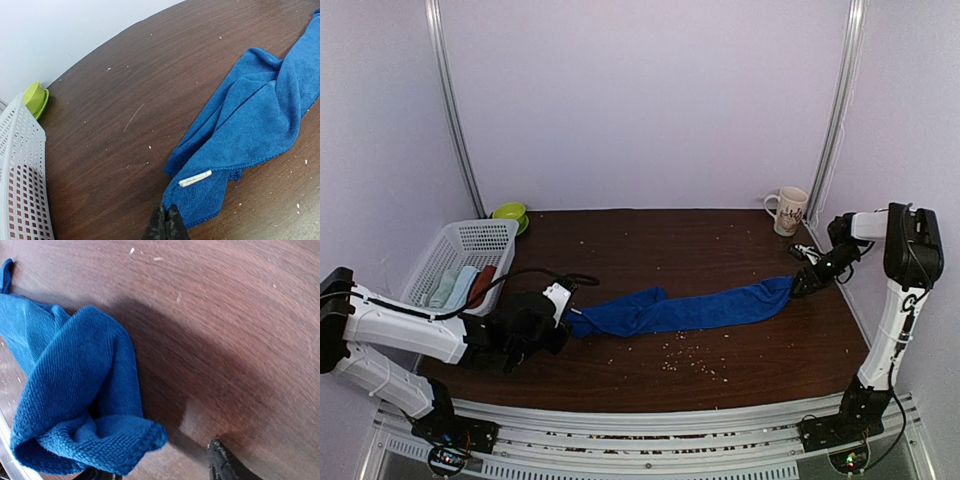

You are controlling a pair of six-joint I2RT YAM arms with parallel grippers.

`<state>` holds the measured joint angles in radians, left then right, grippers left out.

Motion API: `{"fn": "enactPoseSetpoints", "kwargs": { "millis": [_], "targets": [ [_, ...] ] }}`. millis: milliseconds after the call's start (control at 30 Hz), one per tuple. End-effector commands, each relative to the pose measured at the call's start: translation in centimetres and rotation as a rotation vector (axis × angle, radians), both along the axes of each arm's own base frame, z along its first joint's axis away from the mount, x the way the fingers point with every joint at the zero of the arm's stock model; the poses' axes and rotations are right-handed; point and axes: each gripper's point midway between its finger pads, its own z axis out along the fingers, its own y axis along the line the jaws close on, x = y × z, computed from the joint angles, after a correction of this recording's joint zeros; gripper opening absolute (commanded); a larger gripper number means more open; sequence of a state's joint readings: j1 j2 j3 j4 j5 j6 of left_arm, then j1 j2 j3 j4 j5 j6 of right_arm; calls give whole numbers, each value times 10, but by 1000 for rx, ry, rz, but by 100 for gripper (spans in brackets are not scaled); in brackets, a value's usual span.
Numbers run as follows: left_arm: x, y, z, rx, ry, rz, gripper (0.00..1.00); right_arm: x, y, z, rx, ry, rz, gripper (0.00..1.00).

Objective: Roll the towels
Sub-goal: Pick up from the center of the board.

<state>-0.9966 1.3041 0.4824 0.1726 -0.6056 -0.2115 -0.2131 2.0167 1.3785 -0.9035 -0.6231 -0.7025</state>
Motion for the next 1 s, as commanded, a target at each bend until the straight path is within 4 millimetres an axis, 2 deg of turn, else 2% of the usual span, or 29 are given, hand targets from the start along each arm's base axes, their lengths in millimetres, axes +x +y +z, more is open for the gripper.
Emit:
{"fn": "enactPoseSetpoints", "kwargs": {
  "millis": [0, 167, 333, 567, 700, 800, 967],
  "targets": [
    [5, -7, 5, -41, -15, 2, 0, -5, 19, -9, 53, 53, 26, 56],
    [5, -8, 3, -35, -10, -1, 0, -4, 32, -10, 64, 59, 57, 47],
    [6, -9, 1, -29, -6, -2, 0, -4, 35, -10, 79, 57, 62, 25],
    [6, -11, -2, -18, 0, -7, 0, -6, 37, 4, 89, 24, 96, 1],
    [7, -9, -1, -16, -2, 4, 0, -8, 33, 25, 46, -33, 103, 0],
    [7, -4, 6, -25, -19, 25, 0, -11, 20, 36, -56, -85, 73, 0],
    [2, 7, 35, -100, -83, 30, 0, -32, -2, 53, -209, -120, 17, 0]
  ]
}}
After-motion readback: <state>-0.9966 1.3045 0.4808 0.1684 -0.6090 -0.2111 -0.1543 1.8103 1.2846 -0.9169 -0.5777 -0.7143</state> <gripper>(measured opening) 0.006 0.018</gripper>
